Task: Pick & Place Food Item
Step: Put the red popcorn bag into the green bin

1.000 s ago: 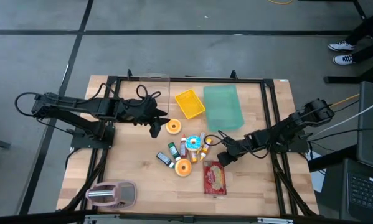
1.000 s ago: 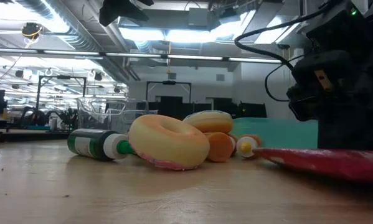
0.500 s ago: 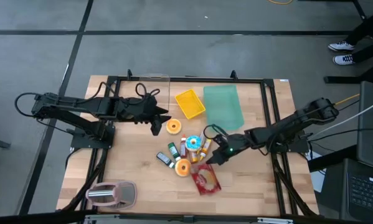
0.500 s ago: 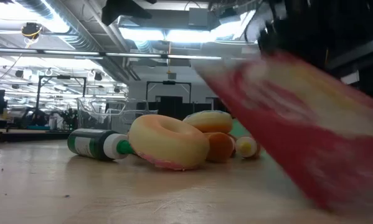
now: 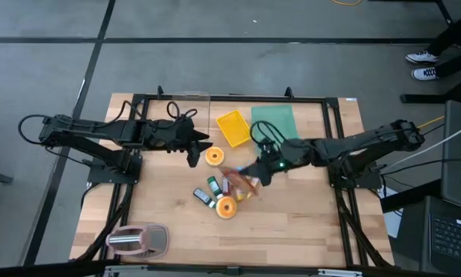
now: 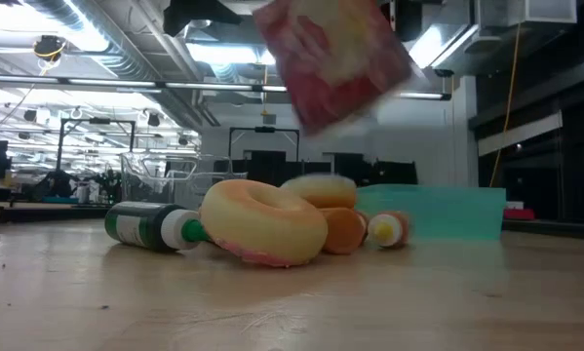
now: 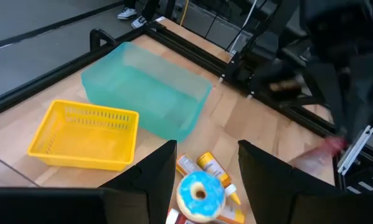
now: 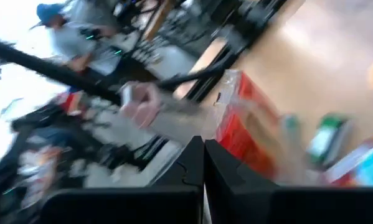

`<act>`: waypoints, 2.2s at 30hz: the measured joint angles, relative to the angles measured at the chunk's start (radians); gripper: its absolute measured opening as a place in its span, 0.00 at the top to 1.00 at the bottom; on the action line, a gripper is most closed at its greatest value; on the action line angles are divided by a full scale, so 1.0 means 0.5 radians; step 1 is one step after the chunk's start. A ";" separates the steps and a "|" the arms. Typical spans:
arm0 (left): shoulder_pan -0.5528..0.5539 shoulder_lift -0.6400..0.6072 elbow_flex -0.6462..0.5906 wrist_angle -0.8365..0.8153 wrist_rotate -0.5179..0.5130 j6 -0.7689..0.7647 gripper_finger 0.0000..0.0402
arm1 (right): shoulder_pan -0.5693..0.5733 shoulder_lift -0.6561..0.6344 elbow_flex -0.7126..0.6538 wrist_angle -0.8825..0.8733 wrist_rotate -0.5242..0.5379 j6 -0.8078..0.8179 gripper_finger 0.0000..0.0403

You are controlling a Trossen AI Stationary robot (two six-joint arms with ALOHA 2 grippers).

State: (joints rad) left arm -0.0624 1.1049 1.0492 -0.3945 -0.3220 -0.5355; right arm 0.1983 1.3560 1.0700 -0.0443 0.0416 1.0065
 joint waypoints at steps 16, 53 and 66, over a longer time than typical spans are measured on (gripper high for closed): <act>0.000 0.000 0.000 0.037 -0.040 0.037 0.58 | -0.504 -0.002 0.725 -1.275 0.225 -0.550 1.00; -0.001 0.000 0.000 0.063 -0.141 -0.023 0.58 | -1.416 -0.130 0.032 -1.232 -0.320 -1.168 1.00; 0.039 0.000 0.000 0.062 -0.134 -0.091 0.58 | -1.454 -0.157 -0.143 -0.895 -0.554 -1.039 1.00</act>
State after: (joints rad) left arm -0.0427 1.1049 1.0492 -0.3637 -0.3891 -0.5810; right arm -0.5286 1.2773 0.9985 -0.4917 -0.2353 0.4870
